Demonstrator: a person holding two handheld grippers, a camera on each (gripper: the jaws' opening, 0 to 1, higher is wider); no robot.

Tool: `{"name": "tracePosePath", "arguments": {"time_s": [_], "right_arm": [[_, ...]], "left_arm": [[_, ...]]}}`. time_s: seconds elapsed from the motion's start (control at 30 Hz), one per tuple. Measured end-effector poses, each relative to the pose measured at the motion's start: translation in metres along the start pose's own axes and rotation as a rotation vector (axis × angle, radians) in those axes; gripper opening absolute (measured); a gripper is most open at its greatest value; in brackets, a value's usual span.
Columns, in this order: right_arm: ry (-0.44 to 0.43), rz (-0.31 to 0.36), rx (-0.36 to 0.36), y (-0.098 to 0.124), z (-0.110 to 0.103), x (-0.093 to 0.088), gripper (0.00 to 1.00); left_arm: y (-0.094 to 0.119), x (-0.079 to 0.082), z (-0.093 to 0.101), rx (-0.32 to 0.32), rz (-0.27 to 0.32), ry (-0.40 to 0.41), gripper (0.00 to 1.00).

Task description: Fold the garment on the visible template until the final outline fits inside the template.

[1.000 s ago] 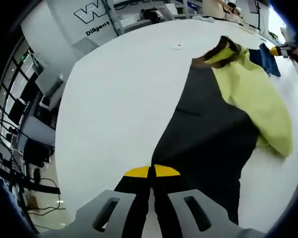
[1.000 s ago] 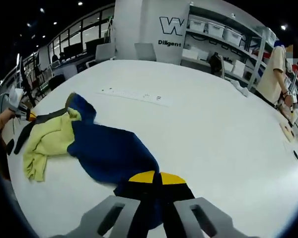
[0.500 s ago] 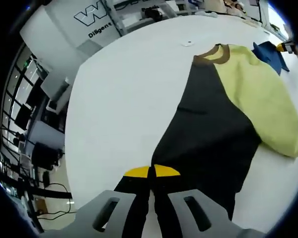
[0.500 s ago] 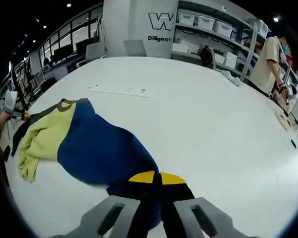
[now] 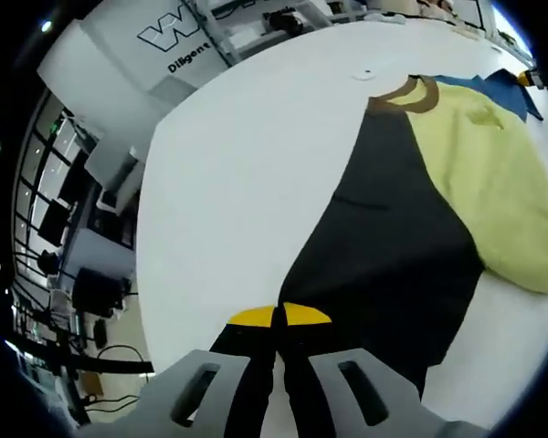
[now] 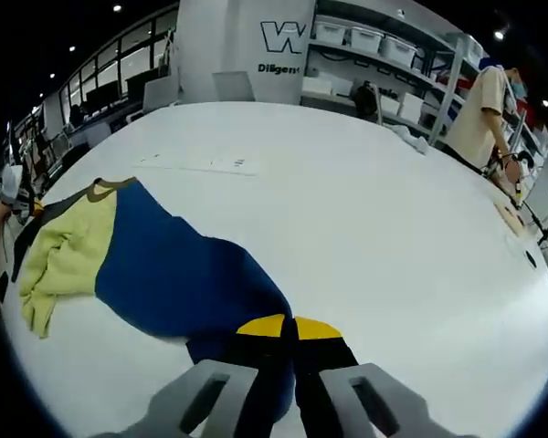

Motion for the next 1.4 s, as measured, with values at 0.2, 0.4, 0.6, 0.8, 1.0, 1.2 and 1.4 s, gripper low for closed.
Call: {"name": "tracePosePath", "arguments": {"time_s": [0.2, 0.4, 0.6, 0.8, 1.0, 1.2, 1.4], "right_arm": [[0.006, -0.006, -0.008, 0.002, -0.001, -0.003, 0.00], [-0.002, -0.015, -0.007, 0.004, -0.006, -0.006, 0.00], [-0.080, 0.031, -0.001, 0.014, -0.010, -0.005, 0.02], [-0.127, 0.089, 0.048, 0.024, -0.017, 0.000, 0.28], [-0.128, 0.146, 0.136, 0.041, -0.043, 0.003, 0.55], [-0.104, 0.156, 0.199, 0.047, -0.059, 0.004, 0.72], [-0.072, 0.148, 0.255, 0.054, -0.081, -0.001, 0.82]], "left_arm": [[-0.004, 0.003, -0.003, 0.021, 0.010, -0.019, 0.00], [-0.007, 0.002, -0.002, 0.016, 0.007, 0.031, 0.00], [0.003, 0.005, -0.002, 0.073, 0.040, 0.035, 0.10], [0.017, 0.009, 0.003, 0.044, 0.087, 0.105, 0.20], [0.031, 0.015, 0.018, 0.030, 0.196, 0.143, 0.52], [0.043, 0.011, 0.036, -0.018, 0.216, 0.204, 0.69], [0.054, 0.006, 0.055, -0.078, 0.276, 0.285, 0.82]]}}
Point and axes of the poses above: the point that each gripper's makers call its tool centre point, and the gripper's own axes: y roughly backward along the fingers, z roughly to its right, x roughly out of its top, the point moved 9 cm from there along y, roughly backward along the fingers, and after that the axes turned 3 degrees about -x, right-handed, at the moved point
